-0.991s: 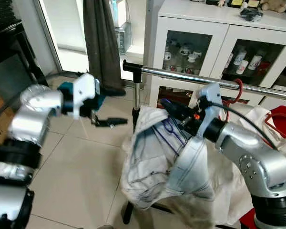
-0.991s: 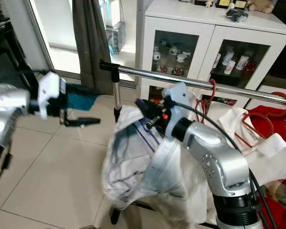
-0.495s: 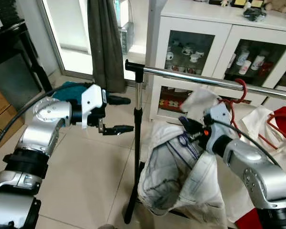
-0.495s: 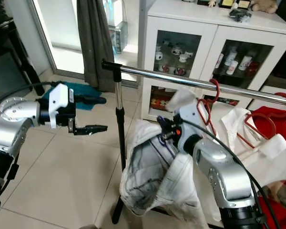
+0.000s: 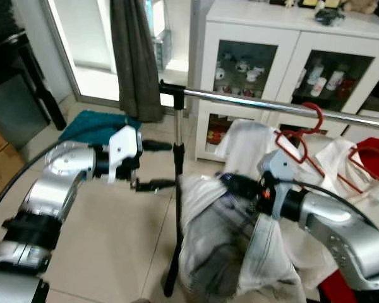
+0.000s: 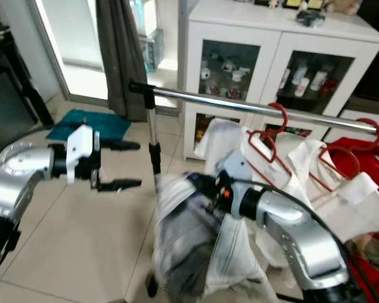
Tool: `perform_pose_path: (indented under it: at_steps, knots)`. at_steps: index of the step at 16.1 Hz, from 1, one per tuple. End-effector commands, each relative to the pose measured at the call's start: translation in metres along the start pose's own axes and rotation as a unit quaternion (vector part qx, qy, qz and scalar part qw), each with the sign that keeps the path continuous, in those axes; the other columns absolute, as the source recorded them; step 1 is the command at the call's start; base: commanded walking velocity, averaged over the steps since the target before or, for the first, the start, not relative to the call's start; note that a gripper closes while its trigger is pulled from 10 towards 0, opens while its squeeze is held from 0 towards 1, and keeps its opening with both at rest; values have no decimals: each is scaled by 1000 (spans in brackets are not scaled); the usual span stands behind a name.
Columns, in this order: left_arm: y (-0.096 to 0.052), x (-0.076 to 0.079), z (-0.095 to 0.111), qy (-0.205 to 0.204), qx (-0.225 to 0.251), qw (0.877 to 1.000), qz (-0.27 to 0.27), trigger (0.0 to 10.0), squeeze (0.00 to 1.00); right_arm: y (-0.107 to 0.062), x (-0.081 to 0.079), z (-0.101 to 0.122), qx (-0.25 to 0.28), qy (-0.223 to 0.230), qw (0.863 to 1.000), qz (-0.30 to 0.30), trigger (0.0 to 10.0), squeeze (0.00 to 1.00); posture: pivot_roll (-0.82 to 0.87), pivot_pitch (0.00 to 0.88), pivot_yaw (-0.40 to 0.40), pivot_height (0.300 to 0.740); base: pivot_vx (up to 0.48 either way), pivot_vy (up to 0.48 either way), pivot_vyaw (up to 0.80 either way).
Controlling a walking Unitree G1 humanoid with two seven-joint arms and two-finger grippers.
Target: Hang hanger
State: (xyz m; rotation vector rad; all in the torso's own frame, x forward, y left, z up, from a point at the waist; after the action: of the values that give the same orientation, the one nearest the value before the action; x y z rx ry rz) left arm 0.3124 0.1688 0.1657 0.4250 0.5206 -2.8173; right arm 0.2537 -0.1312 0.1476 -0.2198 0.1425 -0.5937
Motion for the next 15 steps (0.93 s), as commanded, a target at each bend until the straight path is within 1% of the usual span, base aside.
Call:
perform_pose_path:
  at_steps: [1,2,4,5,6,9,12,13,14,15]
  knots:
    - [-3,1,4,10,-6,1000,-11,10000,0,0,-11,14,23,-23,998,50,0,0,-117,40,4,740,0,0,0]
    - [-5,5,5,7,-5,1000,-24,10000,0,-2,-17,17,23,-26,996,86,0,0,-112,36,0,740,0,0,0]
    - [-6,9,7,10,-5,999,-38,10000,0,-4,-24,26,34,-27,991,129,0,0,-107,28,-3,740,0,0,0]
    - [-7,10,8,12,-5,999,-43,10000,0,-4,-25,30,43,-25,989,137,0,0,-105,25,-4,740,0,0,0]
    - [-7,10,10,25,-11,998,-50,10000,0,-5,-27,42,65,-24,985,160,0,0,-99,13,-6,740,0,0,0]
    - [-7,7,14,30,-7,998,-51,10000,0,-7,-26,52,88,-26,981,170,0,0,-99,0,-6,740,0,0,0]
    - [-4,18,18,25,3,995,-101,10000,0,-4,-25,69,133,-18,977,165,0,0,-97,0,-13,740,0,0,0]
    - [-4,19,19,25,4,994,-104,10000,0,-3,-25,70,136,-17,976,167,0,0,-97,0,-13,740,0,0,0]
    - [-4,19,25,13,26,994,-106,10000,0,-1,-25,71,137,-19,977,163,0,0,-95,0,-16,740,0,0,0]
    - [-4,19,28,4,36,994,-107,10000,0,0,-24,71,137,-19,977,160,0,0,-94,0,-18,740,0,0,0]
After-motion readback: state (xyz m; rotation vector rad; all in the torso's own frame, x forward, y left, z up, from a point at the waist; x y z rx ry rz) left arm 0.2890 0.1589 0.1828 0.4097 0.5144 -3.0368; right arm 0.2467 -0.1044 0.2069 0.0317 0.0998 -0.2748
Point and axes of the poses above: a point about 5 cm out from each wrist's last joint towards the gripper, its own y axis pointing out of the wrist towards the gripper, its own z axis along the axis of the wrist's last joint, x = y × z, the point moved 1 cm from there along y, pointing out of the wrist towards the gripper, and after that the axes turned 2 degrees about y, right-handed, at the moved point
